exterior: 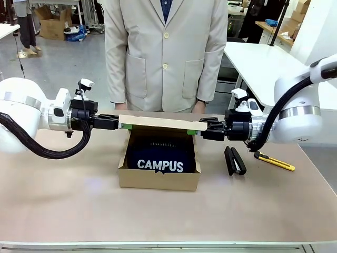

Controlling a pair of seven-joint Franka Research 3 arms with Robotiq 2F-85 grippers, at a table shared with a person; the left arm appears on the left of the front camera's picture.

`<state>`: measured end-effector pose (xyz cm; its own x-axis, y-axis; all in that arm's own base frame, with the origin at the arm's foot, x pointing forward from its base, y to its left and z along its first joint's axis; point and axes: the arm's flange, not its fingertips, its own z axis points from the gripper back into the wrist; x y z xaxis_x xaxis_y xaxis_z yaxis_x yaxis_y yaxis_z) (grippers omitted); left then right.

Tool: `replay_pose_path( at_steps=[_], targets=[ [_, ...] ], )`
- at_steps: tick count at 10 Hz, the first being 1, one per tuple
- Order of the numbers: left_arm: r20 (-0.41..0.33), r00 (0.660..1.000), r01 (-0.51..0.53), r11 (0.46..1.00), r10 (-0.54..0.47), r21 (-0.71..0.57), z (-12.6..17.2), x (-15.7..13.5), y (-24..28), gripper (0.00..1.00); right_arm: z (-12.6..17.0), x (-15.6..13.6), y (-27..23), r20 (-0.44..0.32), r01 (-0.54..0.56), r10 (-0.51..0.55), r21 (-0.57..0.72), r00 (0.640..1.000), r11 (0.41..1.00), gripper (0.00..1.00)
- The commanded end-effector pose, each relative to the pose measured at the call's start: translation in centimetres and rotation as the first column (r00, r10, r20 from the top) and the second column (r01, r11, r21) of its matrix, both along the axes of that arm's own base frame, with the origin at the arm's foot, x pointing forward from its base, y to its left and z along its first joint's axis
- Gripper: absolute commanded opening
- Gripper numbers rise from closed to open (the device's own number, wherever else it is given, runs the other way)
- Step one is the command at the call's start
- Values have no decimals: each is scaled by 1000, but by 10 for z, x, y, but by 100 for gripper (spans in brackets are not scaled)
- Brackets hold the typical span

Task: Pack the item into the box.
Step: Close the Mailer Box.

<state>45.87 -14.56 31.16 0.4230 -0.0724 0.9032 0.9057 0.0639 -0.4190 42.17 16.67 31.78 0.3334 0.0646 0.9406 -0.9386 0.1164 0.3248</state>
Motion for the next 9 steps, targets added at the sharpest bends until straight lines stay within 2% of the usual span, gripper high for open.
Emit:
replay_pose_path(
  at_steps=[1,6,9],
  targets=[
    [25,1000,0,1000,0,-3,6,-3,3,100,3,-5,-2,29,32,-32,18,999,999,100],
    [66,995,-74,997,75,-27,11,-11,18,100,8,-12,-38,20,100,-100,10,995,995,100],
    [133,971,-198,980,198,-18,15,-37,52,100,12,-17,-78,8,177,-178,69,984,982,100]
  ],
)
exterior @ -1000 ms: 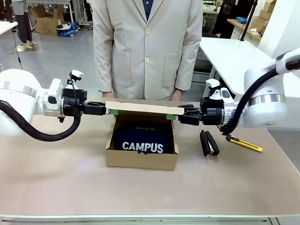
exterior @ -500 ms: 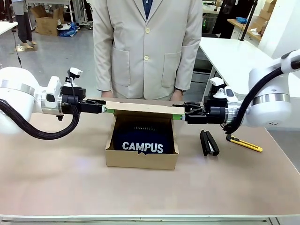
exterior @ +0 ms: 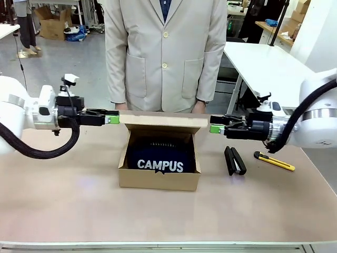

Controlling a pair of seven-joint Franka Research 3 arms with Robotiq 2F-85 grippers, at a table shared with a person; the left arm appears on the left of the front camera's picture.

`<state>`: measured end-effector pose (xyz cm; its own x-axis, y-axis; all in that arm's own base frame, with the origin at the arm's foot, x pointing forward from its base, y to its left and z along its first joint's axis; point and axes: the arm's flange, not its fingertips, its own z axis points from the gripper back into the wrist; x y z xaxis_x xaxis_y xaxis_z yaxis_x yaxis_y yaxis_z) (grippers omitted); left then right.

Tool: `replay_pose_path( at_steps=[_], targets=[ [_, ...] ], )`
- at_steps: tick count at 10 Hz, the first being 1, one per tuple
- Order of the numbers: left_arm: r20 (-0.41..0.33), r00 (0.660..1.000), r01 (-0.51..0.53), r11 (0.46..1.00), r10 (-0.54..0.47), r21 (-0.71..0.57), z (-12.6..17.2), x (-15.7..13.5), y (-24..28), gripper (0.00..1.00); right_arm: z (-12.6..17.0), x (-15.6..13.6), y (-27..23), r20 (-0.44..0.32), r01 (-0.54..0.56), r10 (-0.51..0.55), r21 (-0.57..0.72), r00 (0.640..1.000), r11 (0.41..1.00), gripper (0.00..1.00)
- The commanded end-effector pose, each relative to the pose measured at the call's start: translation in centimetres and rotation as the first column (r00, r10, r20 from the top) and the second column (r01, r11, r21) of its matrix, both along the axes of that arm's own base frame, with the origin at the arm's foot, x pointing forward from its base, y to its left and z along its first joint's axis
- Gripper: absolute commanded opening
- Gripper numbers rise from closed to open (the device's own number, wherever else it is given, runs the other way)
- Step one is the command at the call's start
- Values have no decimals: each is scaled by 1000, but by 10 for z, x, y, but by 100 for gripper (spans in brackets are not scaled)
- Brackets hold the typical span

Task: Pack the item into the box.
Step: Close the Mailer Box.

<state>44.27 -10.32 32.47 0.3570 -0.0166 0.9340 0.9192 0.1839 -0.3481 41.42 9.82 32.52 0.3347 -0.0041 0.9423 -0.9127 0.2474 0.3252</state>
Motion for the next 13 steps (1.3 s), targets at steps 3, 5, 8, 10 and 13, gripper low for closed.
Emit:
replay_pose_path(
  at_steps=[3,5,8,10,13],
  targets=[
    [65,992,-104,989,111,-105,9,-26,25,100,14,-1,-15,-63,103,-94,170,994,980,100],
    [16,998,-55,989,57,-134,11,-3,5,100,15,8,18,-92,54,-44,112,995,992,100],
    [-24,999,21,999,-21,-30,4,17,-38,100,3,4,74,-53,-8,5,-44,999,999,100],
    [-55,998,40,989,-32,141,-10,17,-53,100,-13,0,94,-24,-14,10,-182,1000,983,100],
    [-26,999,30,955,-24,296,-23,3,-69,100,-22,-12,107,-16,-82,81,-295,997,952,100]
  ],
)
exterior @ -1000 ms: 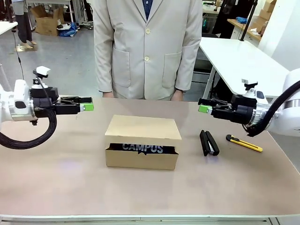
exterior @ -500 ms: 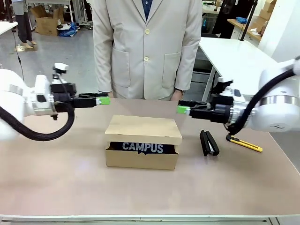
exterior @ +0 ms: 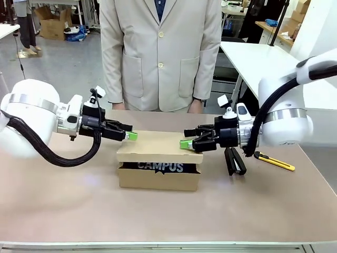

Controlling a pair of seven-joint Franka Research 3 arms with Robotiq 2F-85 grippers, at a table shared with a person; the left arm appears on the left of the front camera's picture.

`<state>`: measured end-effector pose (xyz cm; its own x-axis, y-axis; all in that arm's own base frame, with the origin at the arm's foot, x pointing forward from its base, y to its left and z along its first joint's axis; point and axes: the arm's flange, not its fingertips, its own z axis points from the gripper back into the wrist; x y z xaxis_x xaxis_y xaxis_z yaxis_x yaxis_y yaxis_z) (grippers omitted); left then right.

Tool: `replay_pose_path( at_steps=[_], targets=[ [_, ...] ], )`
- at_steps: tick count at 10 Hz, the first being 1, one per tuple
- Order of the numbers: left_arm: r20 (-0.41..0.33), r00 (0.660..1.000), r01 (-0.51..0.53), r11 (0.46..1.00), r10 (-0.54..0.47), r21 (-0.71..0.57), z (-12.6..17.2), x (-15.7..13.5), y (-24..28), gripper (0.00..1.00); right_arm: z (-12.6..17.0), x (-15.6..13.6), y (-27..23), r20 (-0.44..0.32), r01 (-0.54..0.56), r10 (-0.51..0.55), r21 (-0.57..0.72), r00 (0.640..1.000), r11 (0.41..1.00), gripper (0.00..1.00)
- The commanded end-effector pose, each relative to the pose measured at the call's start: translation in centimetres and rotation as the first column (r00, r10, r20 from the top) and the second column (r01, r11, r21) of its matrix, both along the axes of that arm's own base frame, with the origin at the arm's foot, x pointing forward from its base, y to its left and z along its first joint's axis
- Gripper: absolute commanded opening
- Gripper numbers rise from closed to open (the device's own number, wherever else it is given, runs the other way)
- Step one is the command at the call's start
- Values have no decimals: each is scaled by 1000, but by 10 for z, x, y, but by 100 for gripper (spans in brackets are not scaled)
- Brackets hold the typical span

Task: Pack the item into the box.
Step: Close the Mailer Box.

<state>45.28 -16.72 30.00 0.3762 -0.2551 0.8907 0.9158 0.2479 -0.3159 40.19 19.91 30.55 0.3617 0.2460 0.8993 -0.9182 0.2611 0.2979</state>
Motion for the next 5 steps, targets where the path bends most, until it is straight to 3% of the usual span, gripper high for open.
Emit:
replay_pose_path(
  at_steps=[1,5],
  targets=[
    [6,1000,24,998,-25,66,0,-9,-9,100,-8,-3,6,40,-11,15,-112,999,994,100],
    [30,999,40,992,-44,119,-5,-9,-25,100,-17,-4,-9,33,25,-19,-185,999,982,100]
  ],
)
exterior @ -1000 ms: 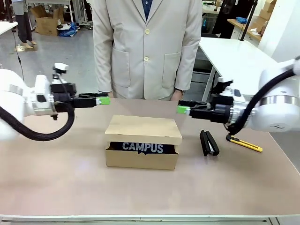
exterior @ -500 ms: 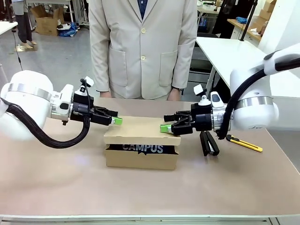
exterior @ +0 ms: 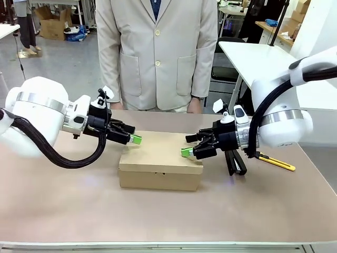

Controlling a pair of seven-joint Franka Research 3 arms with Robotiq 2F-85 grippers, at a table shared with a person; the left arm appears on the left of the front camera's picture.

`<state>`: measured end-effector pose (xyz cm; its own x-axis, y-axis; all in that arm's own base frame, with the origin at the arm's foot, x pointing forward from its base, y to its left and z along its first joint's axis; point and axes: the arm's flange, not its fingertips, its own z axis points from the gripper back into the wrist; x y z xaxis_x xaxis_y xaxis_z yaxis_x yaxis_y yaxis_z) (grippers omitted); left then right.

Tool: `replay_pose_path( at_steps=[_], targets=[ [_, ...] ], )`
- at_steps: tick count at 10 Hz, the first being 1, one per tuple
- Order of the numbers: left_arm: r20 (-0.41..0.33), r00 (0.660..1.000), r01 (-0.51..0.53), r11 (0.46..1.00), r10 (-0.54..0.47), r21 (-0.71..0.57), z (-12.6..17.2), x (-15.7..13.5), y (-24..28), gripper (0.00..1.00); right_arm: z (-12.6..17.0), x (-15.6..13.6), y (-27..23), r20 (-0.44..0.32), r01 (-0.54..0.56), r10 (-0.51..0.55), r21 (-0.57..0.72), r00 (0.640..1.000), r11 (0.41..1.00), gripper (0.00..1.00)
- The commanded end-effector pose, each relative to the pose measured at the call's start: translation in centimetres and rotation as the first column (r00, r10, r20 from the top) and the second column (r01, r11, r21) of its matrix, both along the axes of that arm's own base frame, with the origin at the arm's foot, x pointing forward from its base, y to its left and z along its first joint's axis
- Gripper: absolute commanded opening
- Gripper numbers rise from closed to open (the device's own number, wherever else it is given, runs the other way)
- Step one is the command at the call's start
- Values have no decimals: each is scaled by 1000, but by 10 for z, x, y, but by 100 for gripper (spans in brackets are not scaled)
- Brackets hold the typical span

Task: Pack the item into the box.
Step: Close the Mailer Box.

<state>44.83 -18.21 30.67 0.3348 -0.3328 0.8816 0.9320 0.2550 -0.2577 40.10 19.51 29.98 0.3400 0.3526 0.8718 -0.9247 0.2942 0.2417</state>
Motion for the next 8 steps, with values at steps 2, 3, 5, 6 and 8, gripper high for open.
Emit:
replay_pose_path(
  at_steps=[2,3,5,6,8],
  targets=[
    [7,999,33,999,-33,16,-5,-4,-7,100,-2,2,-9,0,-15,15,14,1000,1000,100],
    [20,999,44,999,-44,-13,1,-5,-1,100,10,7,-17,-15,-5,6,105,1000,994,100],
    [75,995,75,993,-69,-89,19,-12,22,100,40,11,-43,-66,46,-29,264,997,963,100],
    [103,990,104,987,-92,-121,28,-18,33,100,53,11,-57,-125,93,-53,340,991,936,100],
    [51,983,186,959,-179,-214,41,-29,54,100,65,8,-71,-312,249,-126,393,942,885,100]
  ],
)
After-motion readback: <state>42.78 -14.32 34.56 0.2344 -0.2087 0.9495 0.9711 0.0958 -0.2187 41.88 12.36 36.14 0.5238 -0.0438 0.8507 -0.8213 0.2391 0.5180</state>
